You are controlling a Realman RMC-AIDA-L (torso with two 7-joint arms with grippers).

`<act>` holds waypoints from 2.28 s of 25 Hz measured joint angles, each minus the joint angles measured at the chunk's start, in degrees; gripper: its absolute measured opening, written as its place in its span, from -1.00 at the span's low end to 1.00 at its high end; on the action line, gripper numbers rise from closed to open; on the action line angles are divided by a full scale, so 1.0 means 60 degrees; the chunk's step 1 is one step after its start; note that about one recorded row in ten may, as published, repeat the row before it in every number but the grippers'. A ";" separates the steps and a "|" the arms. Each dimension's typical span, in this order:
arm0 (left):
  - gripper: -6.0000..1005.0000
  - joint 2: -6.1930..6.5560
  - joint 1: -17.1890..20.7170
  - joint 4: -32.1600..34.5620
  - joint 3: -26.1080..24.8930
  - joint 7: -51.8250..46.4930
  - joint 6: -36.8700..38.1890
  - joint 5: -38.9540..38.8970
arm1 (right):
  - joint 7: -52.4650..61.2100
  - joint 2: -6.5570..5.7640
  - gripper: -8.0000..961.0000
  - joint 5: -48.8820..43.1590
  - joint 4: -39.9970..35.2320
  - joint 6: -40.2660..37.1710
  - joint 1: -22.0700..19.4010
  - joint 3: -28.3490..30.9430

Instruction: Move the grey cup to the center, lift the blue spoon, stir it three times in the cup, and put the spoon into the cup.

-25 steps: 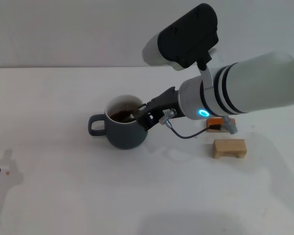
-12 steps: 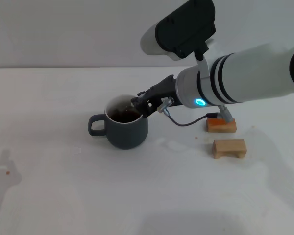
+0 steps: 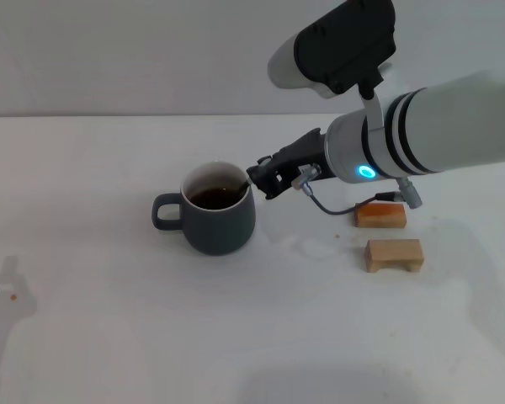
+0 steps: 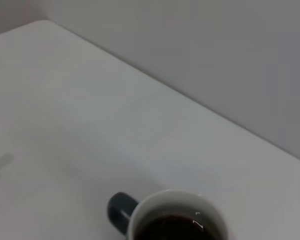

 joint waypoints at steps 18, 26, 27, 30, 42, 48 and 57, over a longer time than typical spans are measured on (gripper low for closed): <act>-0.99 -0.0004 0.0122 -0.0028 0.0084 0.0000 0.0215 0.0012 | 0.0203 0.0057 -0.71 0.0358 0.0234 -0.0213 0.0109 -0.0712; -0.99 0.0019 0.0175 -0.0030 0.0065 0.0000 0.0271 0.0000 | 0.0152 0.0053 -0.70 0.0382 0.0092 -0.1216 -0.0085 -0.0677; -0.99 0.0021 0.0175 -0.0030 0.0063 0.0000 0.0274 0.0000 | 0.0152 0.0053 -0.70 0.0382 0.0092 -0.1216 -0.0085 -0.0677; -0.99 0.0028 0.0174 -0.0030 0.0049 0.0000 0.0278 -0.0001 | 0.0185 0.0048 -0.70 0.0429 0.0133 -0.1166 -0.0129 -0.0661; -0.99 0.0029 0.0145 -0.0029 0.0028 0.0000 0.0280 0.0049 | -0.0154 0.0020 0.00 -0.0169 0.1493 -0.3444 -0.2089 -0.0655; -0.99 0.0029 0.0163 -0.0030 0.0029 0.0000 0.0285 0.0061 | -0.1897 0.0011 0.08 -0.0368 0.1644 -0.9713 -0.4985 -0.2230; -0.99 0.0029 0.0174 0.0029 0.0083 0.0003 0.0377 0.0073 | -0.3161 0.0066 0.07 0.0022 -0.2063 -1.8306 -0.6645 -0.4696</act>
